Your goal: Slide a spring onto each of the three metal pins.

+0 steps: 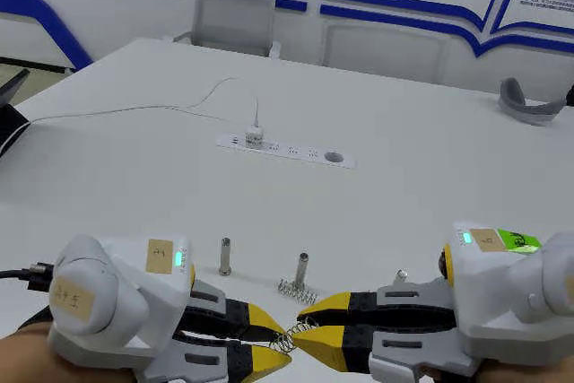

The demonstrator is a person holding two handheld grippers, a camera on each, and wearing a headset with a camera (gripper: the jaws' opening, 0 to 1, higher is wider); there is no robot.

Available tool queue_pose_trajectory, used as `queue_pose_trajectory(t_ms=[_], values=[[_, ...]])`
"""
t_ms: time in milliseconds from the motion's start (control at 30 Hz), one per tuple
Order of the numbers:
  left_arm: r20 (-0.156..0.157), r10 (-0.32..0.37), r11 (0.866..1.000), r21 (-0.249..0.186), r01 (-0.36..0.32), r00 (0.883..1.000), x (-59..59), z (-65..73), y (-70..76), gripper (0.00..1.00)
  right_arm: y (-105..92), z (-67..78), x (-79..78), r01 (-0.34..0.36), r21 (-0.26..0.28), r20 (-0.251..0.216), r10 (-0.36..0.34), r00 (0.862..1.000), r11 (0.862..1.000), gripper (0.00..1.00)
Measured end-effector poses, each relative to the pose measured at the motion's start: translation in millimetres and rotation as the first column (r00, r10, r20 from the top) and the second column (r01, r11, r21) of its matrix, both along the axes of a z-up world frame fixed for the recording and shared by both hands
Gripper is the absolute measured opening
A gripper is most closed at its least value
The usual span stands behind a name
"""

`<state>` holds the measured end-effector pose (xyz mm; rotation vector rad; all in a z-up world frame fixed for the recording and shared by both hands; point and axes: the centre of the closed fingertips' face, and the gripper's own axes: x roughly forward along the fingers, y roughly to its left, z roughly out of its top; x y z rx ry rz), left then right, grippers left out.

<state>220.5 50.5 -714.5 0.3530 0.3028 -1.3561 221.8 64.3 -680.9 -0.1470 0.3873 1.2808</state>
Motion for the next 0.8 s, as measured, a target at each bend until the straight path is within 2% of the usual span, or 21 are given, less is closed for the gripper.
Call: queue_pose_trajectory(t_ms=[300, 467, 800], values=[[-0.014, 0.032, 0.999, -0.015, -0.032, 0.999, 5.2, -1.1, 0.7, 0.1, 15.6, 3.6, 6.6, -0.013, -0.012, 0.034, 0.013, 0.999, 1.0, 0.12], [-0.016, 0.073, 0.997, -0.034, -0.074, 0.997, 11.8, -1.3, 6.4, 0.1, 20.5, 3.2, 11.8, -0.011, -0.028, 0.053, 0.012, 0.999, 1.0, 0.12], [-0.007, 0.146, 0.987, -0.07, -0.146, 0.989, 20.2, -0.2, 17.8, 0.14, 32.5, 2.2, 21.8, -0.006, -0.028, 0.047, 0.007, 0.999, 1.0, 0.12]])
